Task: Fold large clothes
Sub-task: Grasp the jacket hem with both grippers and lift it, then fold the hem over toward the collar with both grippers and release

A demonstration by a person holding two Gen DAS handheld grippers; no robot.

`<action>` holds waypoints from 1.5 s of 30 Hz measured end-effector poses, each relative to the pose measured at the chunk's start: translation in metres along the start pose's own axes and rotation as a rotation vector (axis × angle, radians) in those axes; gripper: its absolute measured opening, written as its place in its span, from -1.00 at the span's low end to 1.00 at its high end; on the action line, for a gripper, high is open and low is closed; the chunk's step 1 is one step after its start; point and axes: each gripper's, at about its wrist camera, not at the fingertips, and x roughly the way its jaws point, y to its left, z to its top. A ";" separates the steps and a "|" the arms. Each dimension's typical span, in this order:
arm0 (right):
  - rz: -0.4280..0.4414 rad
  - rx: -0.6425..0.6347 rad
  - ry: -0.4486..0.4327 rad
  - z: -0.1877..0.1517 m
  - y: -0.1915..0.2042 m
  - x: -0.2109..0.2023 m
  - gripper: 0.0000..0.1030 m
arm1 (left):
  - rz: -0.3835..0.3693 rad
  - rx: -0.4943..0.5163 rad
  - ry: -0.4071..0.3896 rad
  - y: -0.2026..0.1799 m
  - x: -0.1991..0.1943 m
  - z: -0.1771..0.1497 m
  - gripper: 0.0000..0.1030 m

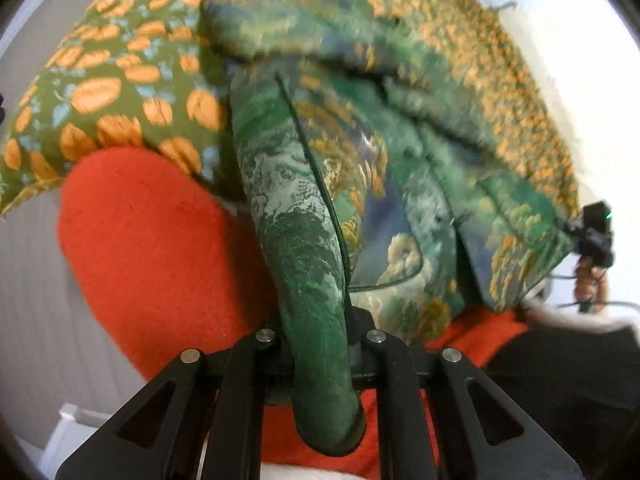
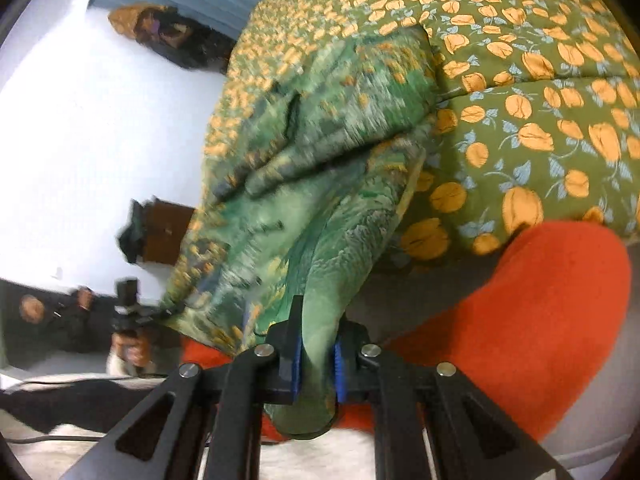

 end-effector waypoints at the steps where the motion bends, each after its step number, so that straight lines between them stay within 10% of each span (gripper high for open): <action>1: 0.021 -0.002 -0.030 0.009 0.004 -0.004 -0.78 | -0.016 -0.001 -0.030 -0.001 -0.009 0.008 -0.79; 11: 0.085 -0.033 -0.238 0.173 -0.004 0.046 -0.78 | -0.047 -0.037 -0.273 0.017 0.007 0.210 -0.75; 17: -0.055 0.071 -0.270 0.239 -0.052 0.117 -0.72 | -0.007 -0.160 -0.262 0.040 0.067 0.268 -0.18; 20: -0.007 0.195 -0.256 0.245 -0.077 0.140 -0.18 | -0.071 -0.195 -0.247 0.046 0.069 0.270 0.16; 22: 0.115 0.268 -0.303 0.246 -0.085 0.134 0.75 | -0.136 -0.198 -0.294 0.049 0.051 0.264 0.84; 26: 0.143 0.181 -0.359 0.253 -0.069 0.110 0.90 | -0.184 -0.187 -0.405 0.065 0.016 0.252 0.97; 29: -0.106 -0.005 -0.334 0.258 -0.044 0.110 0.90 | -0.046 -0.113 -0.372 0.065 0.032 0.251 0.98; 35: -0.502 -0.301 -0.208 0.264 -0.020 0.174 0.90 | 0.232 0.008 -0.246 0.040 0.114 0.284 0.90; 36: -0.519 -0.295 -0.208 0.267 -0.020 0.183 0.78 | 0.238 0.005 -0.242 0.036 0.121 0.288 0.54; 37: -0.524 -0.279 -0.202 0.269 -0.020 0.190 0.15 | 0.233 -0.002 -0.230 0.033 0.127 0.291 -0.20; 39: -0.574 -0.280 -0.202 0.268 -0.016 0.195 -0.64 | 0.290 -0.021 -0.229 0.028 0.129 0.294 -0.67; 45: -0.695 -0.530 -0.435 0.256 0.051 0.159 -0.73 | 0.285 -0.002 -0.449 0.005 0.064 0.291 -0.79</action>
